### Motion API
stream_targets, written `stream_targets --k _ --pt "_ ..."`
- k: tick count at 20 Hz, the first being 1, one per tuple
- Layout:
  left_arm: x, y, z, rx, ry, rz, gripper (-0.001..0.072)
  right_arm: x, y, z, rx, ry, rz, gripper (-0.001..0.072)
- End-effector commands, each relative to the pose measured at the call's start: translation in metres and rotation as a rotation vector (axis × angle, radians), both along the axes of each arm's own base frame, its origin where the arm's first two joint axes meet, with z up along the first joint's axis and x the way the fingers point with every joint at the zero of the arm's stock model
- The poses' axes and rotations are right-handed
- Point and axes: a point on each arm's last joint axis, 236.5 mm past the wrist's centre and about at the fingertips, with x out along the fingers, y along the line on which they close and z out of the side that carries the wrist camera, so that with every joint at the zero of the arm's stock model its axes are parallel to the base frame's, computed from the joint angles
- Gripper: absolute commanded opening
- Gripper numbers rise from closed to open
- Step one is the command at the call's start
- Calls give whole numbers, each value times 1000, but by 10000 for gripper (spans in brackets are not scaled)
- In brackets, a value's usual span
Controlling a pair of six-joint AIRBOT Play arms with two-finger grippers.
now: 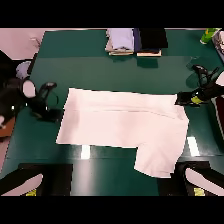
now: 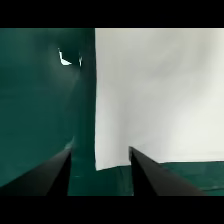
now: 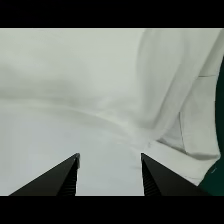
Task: Fold the shirts.
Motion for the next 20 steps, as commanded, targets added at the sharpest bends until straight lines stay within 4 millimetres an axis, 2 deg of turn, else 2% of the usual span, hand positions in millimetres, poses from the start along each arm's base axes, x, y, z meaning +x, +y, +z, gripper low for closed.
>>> stream_targets --k 1,6,11,12,15,16,18,20 --pt "-40 -3 -33 -25 50 59 450 -5 7 -9 27 16 2 450" --pt "-54 -12 -58 -68 69 112 450 -7 8 -11 28 26 4 450" --pt "-57 -28 -57 -134 89 137 446 -7 8 -11 28 26 4 450" --pt "-59 -28 -56 -133 96 136 382 -8 8 -11 29 28 4 449" --pt "-59 -28 -56 -135 94 113 83 -10 8 -11 29 34 5 449" --pt "-59 -28 -56 -136 92 99 29 -11 8 -9 28 34 6 449" --pt "-58 -27 -54 -136 81 81 28 -16 7 -1 17 23 14 449" --pt "-47 -29 -40 -148 16 78 27 -31 0 10 -11 13 16 447"
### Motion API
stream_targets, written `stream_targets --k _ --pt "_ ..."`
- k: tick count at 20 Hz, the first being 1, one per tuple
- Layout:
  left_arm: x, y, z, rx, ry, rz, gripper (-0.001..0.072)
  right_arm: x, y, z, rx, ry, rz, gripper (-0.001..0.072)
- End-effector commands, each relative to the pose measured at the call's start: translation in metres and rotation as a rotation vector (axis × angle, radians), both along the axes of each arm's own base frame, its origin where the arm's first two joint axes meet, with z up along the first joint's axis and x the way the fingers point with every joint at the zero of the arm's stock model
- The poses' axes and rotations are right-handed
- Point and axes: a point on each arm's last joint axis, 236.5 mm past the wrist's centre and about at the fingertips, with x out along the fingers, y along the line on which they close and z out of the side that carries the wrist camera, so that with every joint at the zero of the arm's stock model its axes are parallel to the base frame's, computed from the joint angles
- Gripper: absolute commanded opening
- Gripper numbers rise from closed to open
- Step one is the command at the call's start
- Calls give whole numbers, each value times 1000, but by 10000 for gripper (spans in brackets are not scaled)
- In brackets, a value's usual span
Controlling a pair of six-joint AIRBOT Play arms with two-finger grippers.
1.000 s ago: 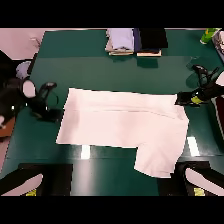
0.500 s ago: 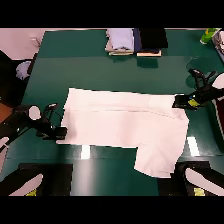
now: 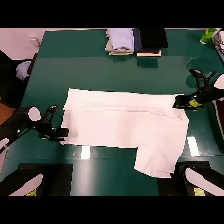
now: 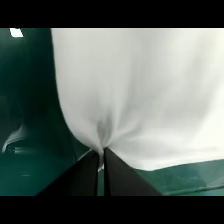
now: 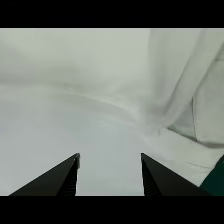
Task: Fold the shirts.
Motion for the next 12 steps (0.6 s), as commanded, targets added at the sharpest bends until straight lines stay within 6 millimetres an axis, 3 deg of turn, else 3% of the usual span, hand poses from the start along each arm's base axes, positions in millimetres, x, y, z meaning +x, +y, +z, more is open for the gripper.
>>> stream_targets --k 1,5,6,9,12 --pt "11 -2 19 -14 -85 -15 27 -30 -11 9 -37 21 -1 447" --pt "17 -3 35 -25 -154 -15 28 -117 -21 -22 -34 217 -60 461" --pt "17 -3 35 -25 -155 -15 28 -132 -21 -31 -27 244 -75 514" --pt "20 -3 35 -26 -167 -14 28 -168 -16 -58 -8 315 -137 516" --pt "19 -4 36 -29 -170 -37 28 -189 -10 -78 3 374 -169 513"
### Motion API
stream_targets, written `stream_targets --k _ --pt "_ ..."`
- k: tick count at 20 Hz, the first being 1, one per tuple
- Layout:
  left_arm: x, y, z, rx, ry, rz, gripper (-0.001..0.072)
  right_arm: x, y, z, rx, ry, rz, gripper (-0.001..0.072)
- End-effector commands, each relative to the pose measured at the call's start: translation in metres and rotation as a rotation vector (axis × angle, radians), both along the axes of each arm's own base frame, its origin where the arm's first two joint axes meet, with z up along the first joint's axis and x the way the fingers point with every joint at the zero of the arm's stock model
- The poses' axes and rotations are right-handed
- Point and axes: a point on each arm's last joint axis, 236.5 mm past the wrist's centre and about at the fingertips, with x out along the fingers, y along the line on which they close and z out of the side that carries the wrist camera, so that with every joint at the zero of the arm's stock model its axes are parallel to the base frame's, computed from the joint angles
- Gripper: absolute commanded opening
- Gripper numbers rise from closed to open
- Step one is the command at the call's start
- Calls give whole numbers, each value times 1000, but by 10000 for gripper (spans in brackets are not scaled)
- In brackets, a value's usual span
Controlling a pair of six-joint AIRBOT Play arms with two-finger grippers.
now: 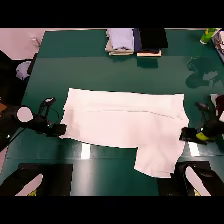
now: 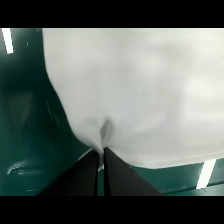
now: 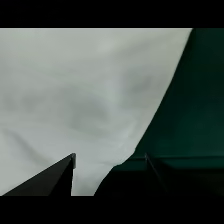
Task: Fold the shirts.
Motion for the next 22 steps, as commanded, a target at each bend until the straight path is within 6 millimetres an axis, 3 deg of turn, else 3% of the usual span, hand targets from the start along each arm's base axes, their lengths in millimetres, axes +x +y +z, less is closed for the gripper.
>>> stream_targets --k 1,6,12,16,19,22 --pt "2 0 1 -2 -14 -15 28 -30 5 -23 11 83 -54 512" --pt "2 0 1 -2 -15 -16 28 -32 7 -38 31 162 -58 509" --pt "2 0 1 -2 -15 -15 28 -3 18 -46 2 121 39 423" --pt "1 0 1 -1 -12 -20 28 7 28 -43 -6 126 121 20" --pt "-3 3 5 15 0 -65 28 12 24 -27 -50 84 172 16" --pt "-3 12 23 56 7 -99 27 11 6 6 -117 16 170 15"
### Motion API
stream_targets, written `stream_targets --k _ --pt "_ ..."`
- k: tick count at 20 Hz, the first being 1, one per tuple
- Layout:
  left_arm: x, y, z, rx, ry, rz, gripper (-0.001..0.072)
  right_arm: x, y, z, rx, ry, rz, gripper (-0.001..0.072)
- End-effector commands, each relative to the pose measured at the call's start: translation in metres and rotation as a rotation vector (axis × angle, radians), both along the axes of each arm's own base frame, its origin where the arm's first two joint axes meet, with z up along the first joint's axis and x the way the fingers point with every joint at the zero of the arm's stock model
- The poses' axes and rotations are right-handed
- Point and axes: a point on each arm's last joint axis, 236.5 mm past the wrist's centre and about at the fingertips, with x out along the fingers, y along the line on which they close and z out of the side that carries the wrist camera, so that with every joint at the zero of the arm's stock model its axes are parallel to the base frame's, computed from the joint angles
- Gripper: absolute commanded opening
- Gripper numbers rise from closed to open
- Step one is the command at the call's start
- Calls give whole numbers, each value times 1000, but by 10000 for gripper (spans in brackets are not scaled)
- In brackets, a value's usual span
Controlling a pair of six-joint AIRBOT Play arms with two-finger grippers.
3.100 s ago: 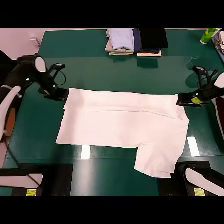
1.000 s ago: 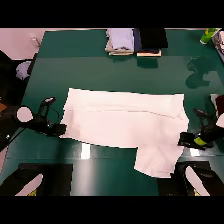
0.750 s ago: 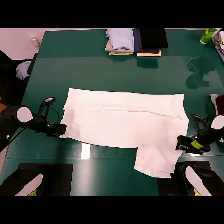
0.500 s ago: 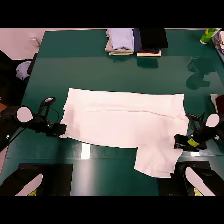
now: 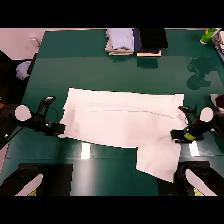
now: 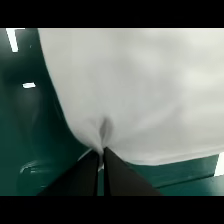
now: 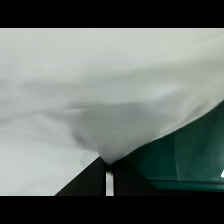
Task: Fold the shirts.
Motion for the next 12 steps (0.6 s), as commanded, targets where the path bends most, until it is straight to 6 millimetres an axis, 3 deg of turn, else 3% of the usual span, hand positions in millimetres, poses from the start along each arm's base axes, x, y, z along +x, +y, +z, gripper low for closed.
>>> stream_targets --k 1,4,6,9,12 --pt "-5 8 16 37 27 -39 27 -3 -19 36 -73 -74 16 14" --pt "-12 8 24 36 59 -51 27 2 -34 68 -93 -195 -22 13" --pt "-4 4 32 24 27 -48 27 10 -43 84 -104 -258 -48 13" --pt "42 -1 59 3 -161 -22 27 37 -51 98 -116 -315 -48 13" --pt "88 -6 80 -15 -310 3 27 88 -49 107 -117 -382 0 13"
